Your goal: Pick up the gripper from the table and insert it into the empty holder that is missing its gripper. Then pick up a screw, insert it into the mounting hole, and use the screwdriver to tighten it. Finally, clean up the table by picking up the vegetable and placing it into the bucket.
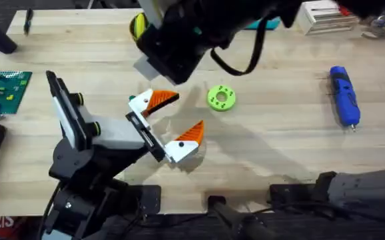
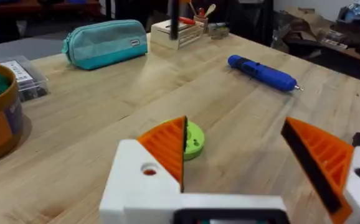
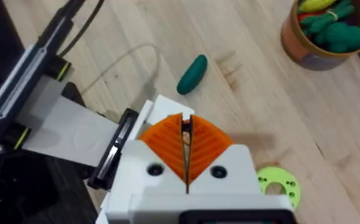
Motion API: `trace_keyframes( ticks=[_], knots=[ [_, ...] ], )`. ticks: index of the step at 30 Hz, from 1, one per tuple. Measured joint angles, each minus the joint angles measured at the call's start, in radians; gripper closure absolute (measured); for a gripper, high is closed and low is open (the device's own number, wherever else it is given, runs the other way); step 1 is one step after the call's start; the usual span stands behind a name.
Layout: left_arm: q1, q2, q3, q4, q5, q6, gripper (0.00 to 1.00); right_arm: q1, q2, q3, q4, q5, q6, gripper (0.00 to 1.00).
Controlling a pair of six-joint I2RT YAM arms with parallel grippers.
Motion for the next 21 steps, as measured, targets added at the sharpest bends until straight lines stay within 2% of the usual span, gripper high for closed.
trace_keyframes(
  ticks=[5, 12, 19, 21],
  knots=[
    [0.0, 0.0, 0.0, 0.0, 0.0, 0.0, 0.016, 0.0, 0.001, -0.061, 0.081, -0.033, 0.002, 0.987],
    [0.0, 0.0, 0.0, 0.0, 0.0, 0.0, 0.016, 0.0, 0.0, -0.204, 0.185, -0.068, 0.043, 0.987],
    [0.0, 0.0, 0.0, 0.0, 0.0, 0.0, 0.016, 0.0, -0.07, -0.375, 0.351, -0.096, 0.058, 0.987],
    [0.0, 0.0, 0.0, 0.0, 0.0, 0.0, 0.016, 0.0, -0.071, -0.38, 0.357, -0.096, 0.058, 0.987]
  ],
)
